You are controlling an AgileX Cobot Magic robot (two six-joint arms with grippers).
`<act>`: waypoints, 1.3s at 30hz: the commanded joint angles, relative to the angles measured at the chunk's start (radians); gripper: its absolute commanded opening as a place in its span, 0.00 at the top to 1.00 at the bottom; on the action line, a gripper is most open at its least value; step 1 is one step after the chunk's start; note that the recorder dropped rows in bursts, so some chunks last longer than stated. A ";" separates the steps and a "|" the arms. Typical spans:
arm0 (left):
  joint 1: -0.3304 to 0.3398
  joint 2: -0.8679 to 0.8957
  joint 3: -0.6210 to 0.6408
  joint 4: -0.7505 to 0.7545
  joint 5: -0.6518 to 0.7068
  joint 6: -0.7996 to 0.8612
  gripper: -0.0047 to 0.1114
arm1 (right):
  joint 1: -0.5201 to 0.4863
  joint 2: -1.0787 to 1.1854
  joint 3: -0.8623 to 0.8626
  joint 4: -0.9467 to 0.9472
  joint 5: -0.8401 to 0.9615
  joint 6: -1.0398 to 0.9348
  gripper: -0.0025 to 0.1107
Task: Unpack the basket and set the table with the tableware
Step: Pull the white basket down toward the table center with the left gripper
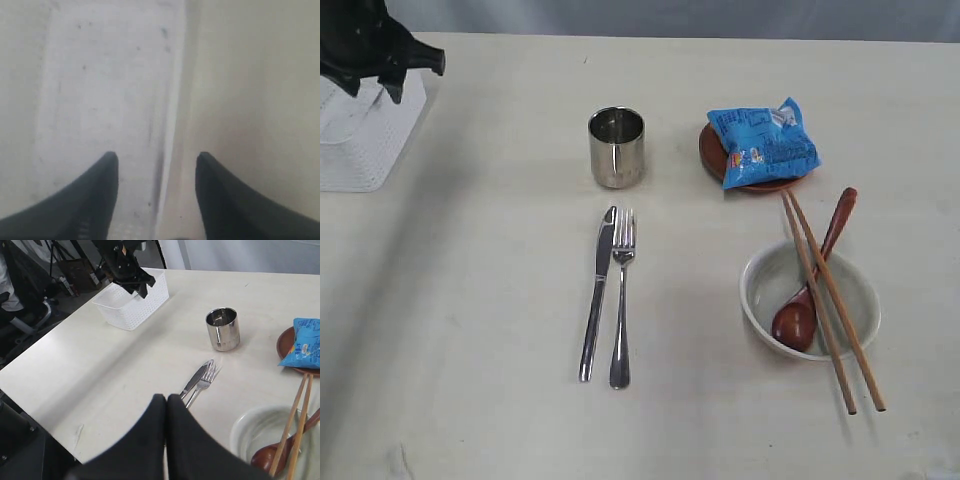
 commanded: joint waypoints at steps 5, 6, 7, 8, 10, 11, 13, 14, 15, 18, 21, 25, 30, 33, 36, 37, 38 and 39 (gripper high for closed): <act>0.002 0.054 0.084 -0.073 0.011 0.064 0.96 | 0.002 0.001 0.001 -0.008 0.014 0.000 0.98; 0.002 0.050 0.095 -0.075 0.013 0.064 0.96 | 0.002 0.001 0.001 -0.006 0.014 0.000 0.98; 0.002 0.045 0.107 -0.088 0.019 0.064 0.96 | 0.002 0.001 0.001 -0.006 0.012 0.000 0.98; 0.002 0.037 0.123 -0.111 0.024 0.067 0.96 | 0.002 0.001 0.001 -0.004 0.010 0.000 0.98; 0.002 0.018 0.150 -0.186 0.028 0.096 0.96 | 0.002 0.001 0.001 -0.004 0.008 0.000 0.98; 0.000 0.002 0.166 -0.241 0.028 0.138 0.96 | 0.002 0.001 0.001 -0.004 0.008 0.000 0.98; -0.013 -0.024 0.196 -0.314 0.024 0.160 0.96 | 0.002 0.001 0.001 -0.004 0.008 0.000 0.98; -0.024 -0.048 0.221 -0.348 0.014 0.151 0.96 | 0.002 0.001 0.001 -0.002 0.007 0.000 0.98; -0.038 -0.065 0.239 -0.368 -0.004 0.149 0.96 | 0.002 0.001 0.001 0.003 0.007 0.000 0.98; -0.091 -0.128 0.290 -0.418 -0.012 0.145 0.96 | 0.002 0.001 0.001 0.026 0.010 0.000 0.98; -0.160 -0.180 0.334 -0.420 0.000 0.104 0.96 | 0.002 0.001 0.001 0.038 0.014 0.000 0.98; -0.253 -0.223 0.384 -0.422 -0.045 -0.024 0.96 | 0.002 0.001 0.001 0.046 0.014 0.000 0.98; -0.329 -0.223 0.424 -0.422 -0.046 -0.106 0.96 | 0.002 0.001 0.001 0.057 0.029 -0.004 0.98; -0.348 -0.223 0.432 -0.403 -0.068 -0.109 0.92 | 0.002 0.001 0.001 0.057 0.031 -0.019 0.98; -0.344 -0.255 0.424 -0.376 -0.080 -0.114 0.70 | 0.002 0.001 0.001 0.054 0.031 -0.018 0.98; -0.344 -0.284 0.424 -0.348 -0.080 -0.114 0.56 | 0.002 0.001 0.001 0.049 0.024 -0.018 0.98; -0.344 -0.298 0.424 -0.331 -0.080 -0.114 0.51 | 0.002 0.001 0.001 0.044 0.014 -0.024 0.98; -0.344 -0.337 0.424 -0.294 -0.080 -0.114 0.49 | 0.002 0.001 0.001 0.026 -0.013 -0.027 0.98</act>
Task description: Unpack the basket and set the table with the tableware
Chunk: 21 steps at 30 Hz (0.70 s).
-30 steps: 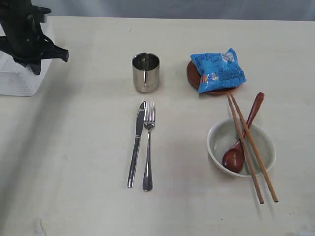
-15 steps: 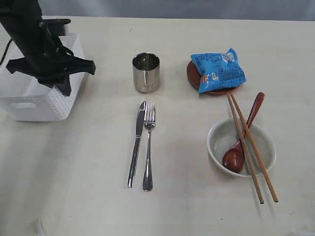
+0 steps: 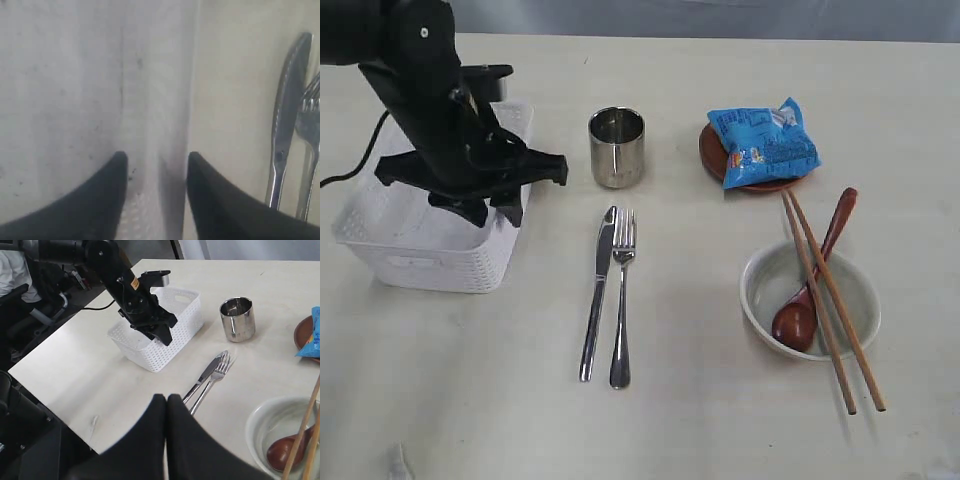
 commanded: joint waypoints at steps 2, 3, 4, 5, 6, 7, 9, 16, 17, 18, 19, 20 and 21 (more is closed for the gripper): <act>-0.002 -0.164 -0.001 0.116 -0.023 -0.011 0.55 | 0.002 0.001 0.001 -0.064 -0.100 -0.027 0.98; -0.002 -0.192 -0.001 0.121 -0.029 -0.009 0.59 | 0.002 0.001 0.001 -0.075 -0.120 -0.029 0.98; -0.002 -0.278 -0.001 0.126 -0.045 0.006 0.71 | 0.002 -0.001 0.001 -0.091 -0.161 -0.045 0.98; -0.002 -0.359 0.001 0.126 -0.068 0.022 0.82 | 0.002 -0.012 0.001 -0.101 -0.204 -0.066 0.98; -0.002 -0.441 0.009 0.126 -0.100 0.044 0.91 | 0.002 -0.028 -0.001 -0.116 -0.239 -0.082 0.98; -0.002 -0.544 0.027 0.126 -0.154 0.067 0.96 | 0.002 -0.055 -0.001 -0.133 -0.282 -0.091 0.98; -0.002 -0.747 0.098 0.126 -0.299 0.099 0.96 | 0.002 -0.121 -0.001 -0.163 -0.385 -0.091 0.98; -0.002 -1.213 0.331 0.126 -0.560 0.188 0.96 | 0.002 -0.249 -0.001 -0.224 -0.487 -0.091 0.98; -0.002 -1.271 0.364 0.126 -0.583 0.199 0.96 | 0.002 -0.250 -0.001 -0.231 -0.480 -0.091 0.98; -0.002 -1.316 0.396 0.126 -0.596 0.203 0.96 | 0.002 -0.250 -0.001 -0.233 -0.471 -0.091 0.98; -0.002 -1.371 0.426 0.126 -0.606 0.210 0.96 | 0.002 -0.250 -0.001 -0.233 -0.458 -0.091 0.98; -0.002 -1.425 0.453 0.126 -0.606 0.213 0.96 | 0.002 -0.250 -0.001 -0.233 -0.436 -0.091 0.98; -0.002 -1.468 0.473 0.119 -0.599 0.207 0.96 | 0.002 -0.250 -0.001 -0.233 -0.405 -0.085 0.98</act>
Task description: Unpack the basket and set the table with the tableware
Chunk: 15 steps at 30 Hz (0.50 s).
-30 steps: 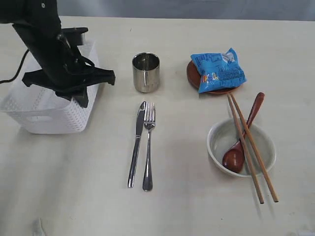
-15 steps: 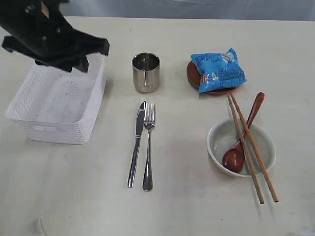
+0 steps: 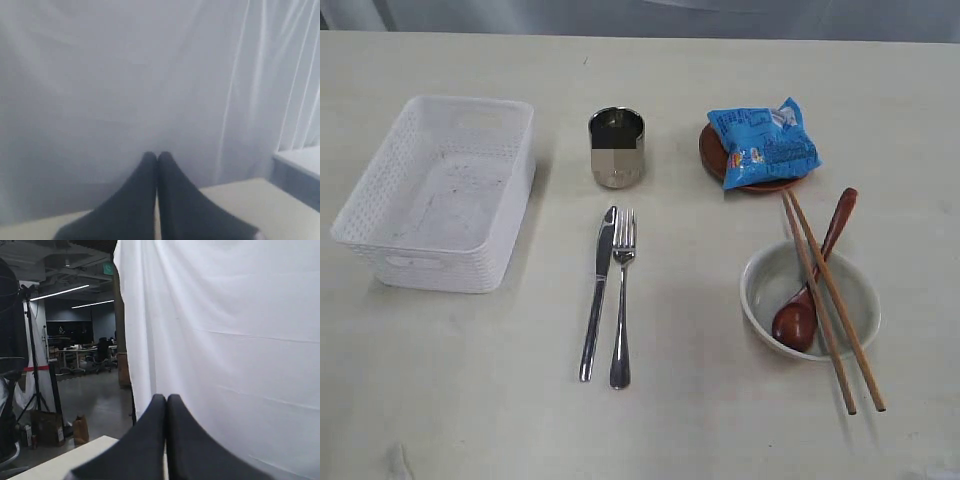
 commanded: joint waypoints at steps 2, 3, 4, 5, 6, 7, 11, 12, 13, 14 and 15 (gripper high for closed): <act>-0.002 -0.278 0.144 -0.041 0.006 0.006 0.96 | 0.002 -0.003 0.001 -0.021 0.135 0.026 0.98; -0.002 -0.334 0.163 -0.043 0.027 0.006 0.96 | 0.002 -0.003 0.013 -0.021 0.153 0.030 0.98; -0.002 -0.388 0.189 -0.043 0.057 0.006 0.96 | 0.002 -0.003 0.029 -0.013 0.156 0.030 0.98; -0.002 -0.441 0.215 -0.026 0.088 0.006 0.96 | 0.002 -0.003 0.043 -0.011 0.151 0.030 0.98; -0.002 -0.455 0.243 -0.020 0.115 0.006 0.96 | 0.002 -0.003 0.066 -0.011 0.128 0.030 0.98; -0.002 -0.455 0.264 -0.015 0.135 0.006 0.96 | 0.002 -0.003 0.095 -0.011 0.088 0.030 0.98; -0.002 -0.430 0.309 -0.064 0.226 0.004 0.96 | -0.001 -0.003 0.219 -0.002 -0.054 0.030 0.98; -0.002 -0.425 0.324 -0.074 0.215 0.004 0.96 | -0.001 -0.003 0.255 -0.002 -0.088 0.030 0.98; -0.002 -0.425 0.335 -0.075 0.198 0.004 0.96 | -0.001 -0.003 0.293 -0.004 -0.120 0.030 0.98; -0.002 -0.425 0.349 -0.069 0.165 0.004 0.96 | -0.001 -0.003 0.324 -0.004 -0.142 0.030 0.98; -0.002 -0.425 0.362 -0.054 0.134 0.008 0.96 | -0.001 -0.003 0.362 -0.004 -0.169 0.030 0.98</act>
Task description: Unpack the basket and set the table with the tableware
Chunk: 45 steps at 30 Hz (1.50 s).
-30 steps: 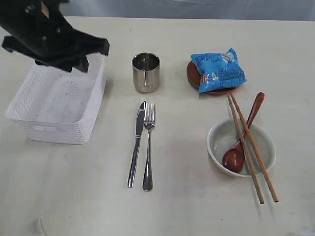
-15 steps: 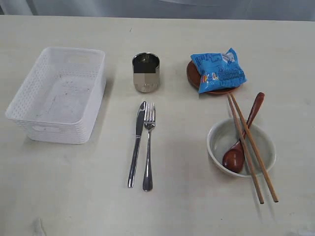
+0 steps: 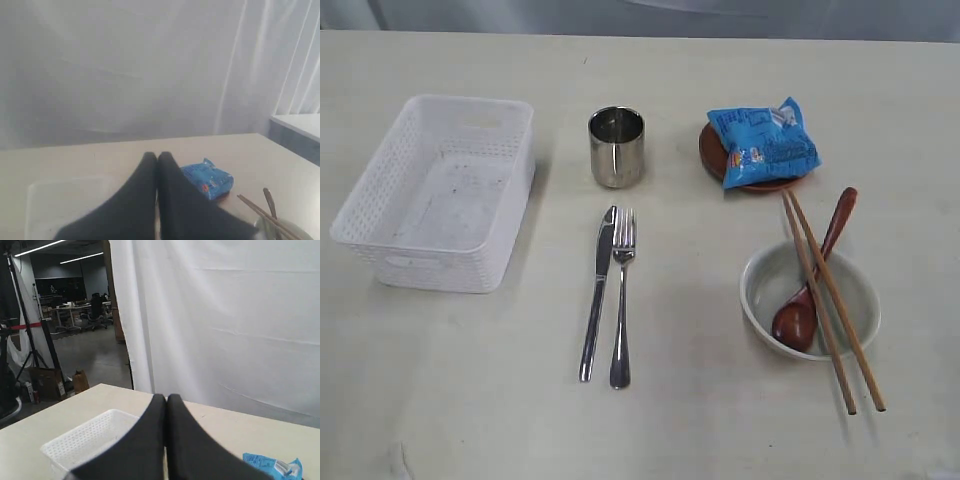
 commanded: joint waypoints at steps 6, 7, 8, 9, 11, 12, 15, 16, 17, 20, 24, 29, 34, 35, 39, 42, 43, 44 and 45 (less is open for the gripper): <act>-0.002 0.006 0.082 -0.005 -0.098 0.001 0.96 | -0.001 -0.004 0.312 0.000 -0.334 0.001 0.98; -0.002 0.006 0.082 -0.005 -0.098 0.001 0.96 | -0.001 -0.004 0.334 0.000 -0.348 0.001 0.98; -0.002 0.006 0.082 -0.005 -0.096 0.001 0.96 | -0.001 -0.004 0.351 0.000 -0.348 0.001 0.98; -0.002 0.006 0.082 -0.005 -0.096 0.001 0.96 | -0.001 -0.004 0.362 0.008 -0.348 0.019 0.98; -0.002 0.006 0.082 -0.003 -0.096 0.001 0.96 | -0.001 -0.004 0.387 0.102 -0.335 0.134 0.98; -0.002 0.006 0.082 -0.003 -0.096 0.001 0.96 | -0.001 -0.004 0.396 0.167 -0.332 0.185 0.98; -0.002 0.006 0.082 -0.003 -0.096 0.001 0.96 | -0.001 -0.004 0.422 0.329 -0.343 0.280 0.98; -0.002 0.006 0.082 -0.003 -0.096 0.001 0.96 | -0.001 -0.004 0.430 0.363 -0.359 0.282 0.98; -0.002 0.006 0.082 -0.003 -0.096 0.001 0.96 | -0.001 -0.004 0.438 0.363 -0.378 0.280 0.98; -0.002 0.006 0.082 -0.003 -0.096 0.001 0.96 | -0.001 -0.004 0.453 0.360 -0.452 0.275 0.98; -0.002 0.006 0.093 0.000 -0.093 0.001 0.96 | -0.001 -0.004 0.453 0.360 -0.458 0.275 0.98; -0.002 0.001 0.198 -0.002 -0.185 0.001 0.96 | -0.001 -0.004 0.453 0.360 -0.458 0.275 0.98; 0.027 -0.015 0.301 -0.004 -0.163 0.001 0.96 | -0.001 -0.004 0.453 0.360 -0.458 0.275 0.98; 0.046 -0.018 0.319 -0.008 -0.164 0.001 0.96 | -0.001 -0.004 0.453 0.360 -0.458 0.275 0.98; 0.181 -0.018 0.403 -0.010 -0.169 0.001 0.96 | -0.001 -0.004 0.453 0.360 -0.458 0.275 0.98; 0.284 -0.022 0.403 -0.002 -0.152 0.061 0.96 | -0.001 -0.004 0.453 0.360 -0.458 0.275 0.98; 0.307 -0.023 0.403 -0.002 -0.152 0.103 0.96 | -0.001 -0.004 0.453 0.360 -0.458 0.275 0.98; 0.333 -0.023 0.403 -0.002 -0.149 0.168 0.96 | -0.001 -0.004 0.453 0.360 -0.458 0.275 0.98; 0.355 -0.023 0.403 -0.002 -0.151 0.220 0.96 | -0.001 -0.004 0.453 0.360 -0.458 0.275 0.98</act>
